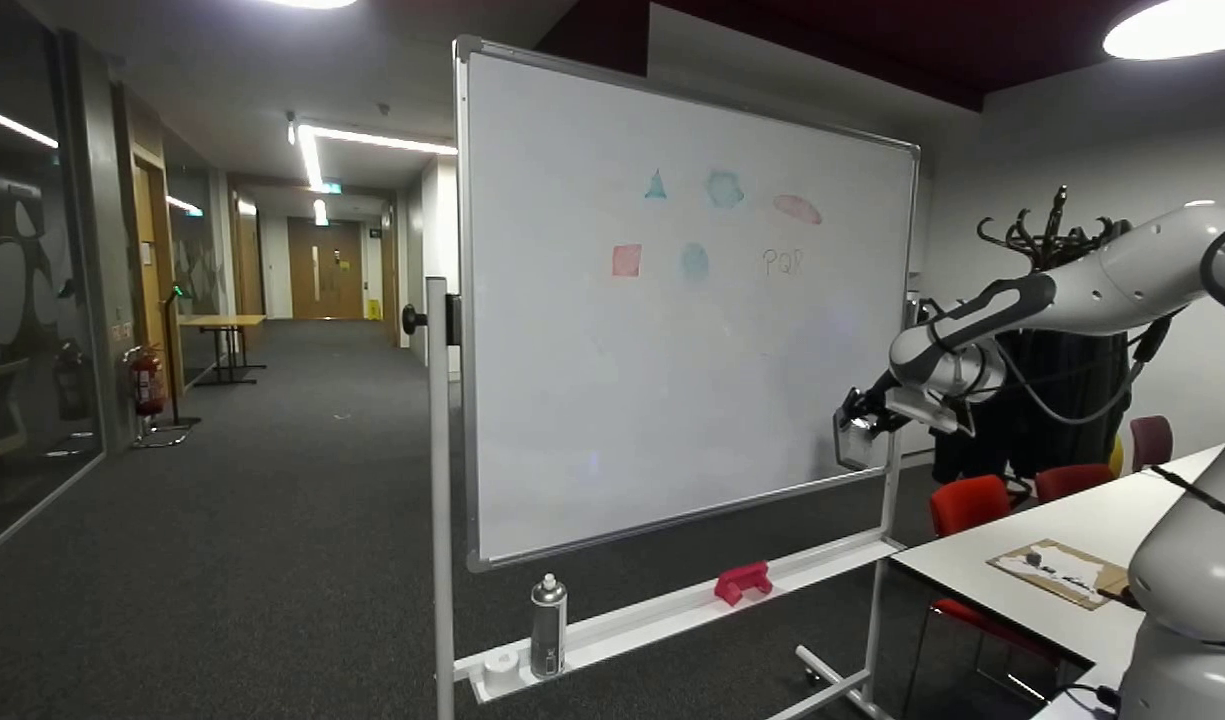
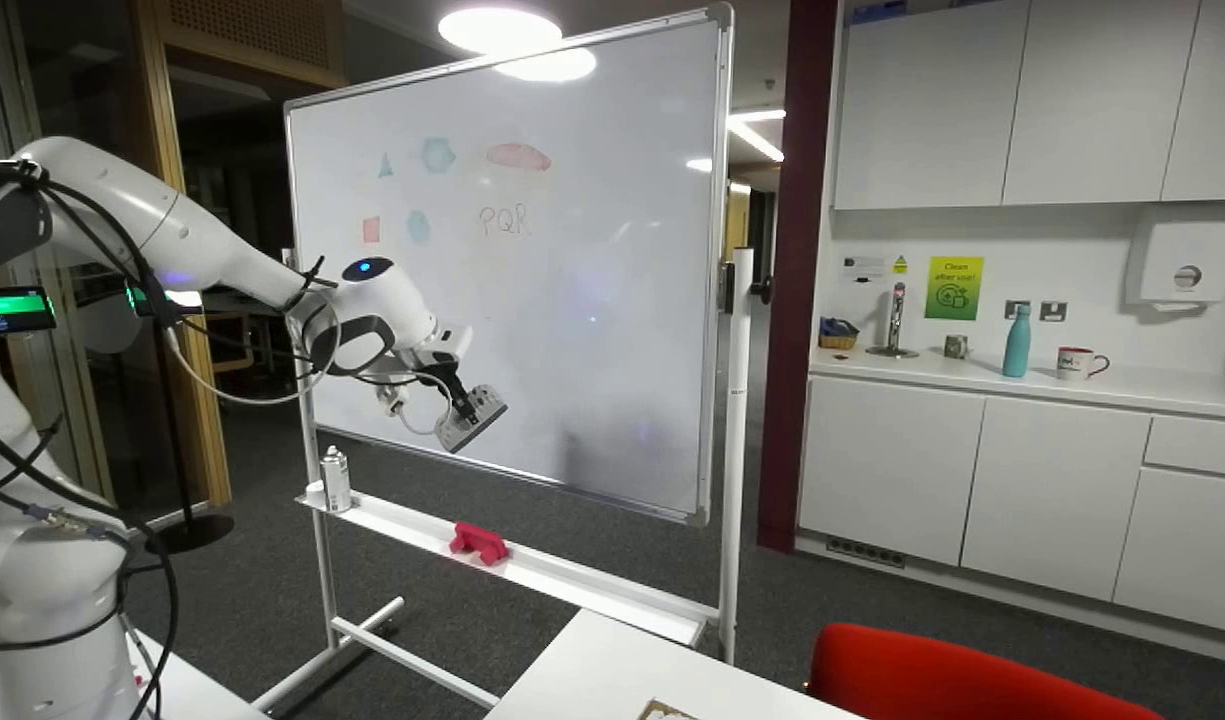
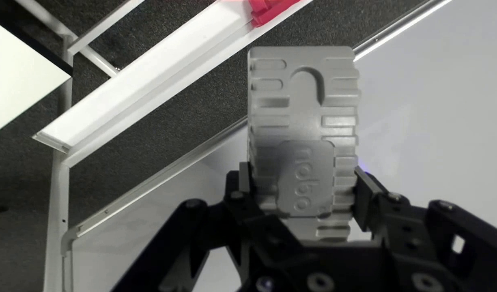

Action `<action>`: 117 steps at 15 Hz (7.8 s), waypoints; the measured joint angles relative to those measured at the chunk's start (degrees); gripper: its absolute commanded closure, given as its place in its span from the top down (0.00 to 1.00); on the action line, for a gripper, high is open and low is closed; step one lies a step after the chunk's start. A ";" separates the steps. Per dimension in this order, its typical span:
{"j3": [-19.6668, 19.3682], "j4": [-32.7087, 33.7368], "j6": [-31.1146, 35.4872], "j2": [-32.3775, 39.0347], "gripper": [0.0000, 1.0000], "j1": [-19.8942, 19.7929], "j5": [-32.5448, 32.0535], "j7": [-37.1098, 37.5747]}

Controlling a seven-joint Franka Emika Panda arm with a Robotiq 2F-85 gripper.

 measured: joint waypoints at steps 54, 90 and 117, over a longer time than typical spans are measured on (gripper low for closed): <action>-10.42 15.45 -6.48 27.70 0.33 -20.05 -17.22 -11.52; -3.05 19.17 -20.42 34.77 0.58 -29.15 -17.18 -48.88; -1.31 25.80 -12.31 48.66 0.78 -28.76 -16.12 -44.86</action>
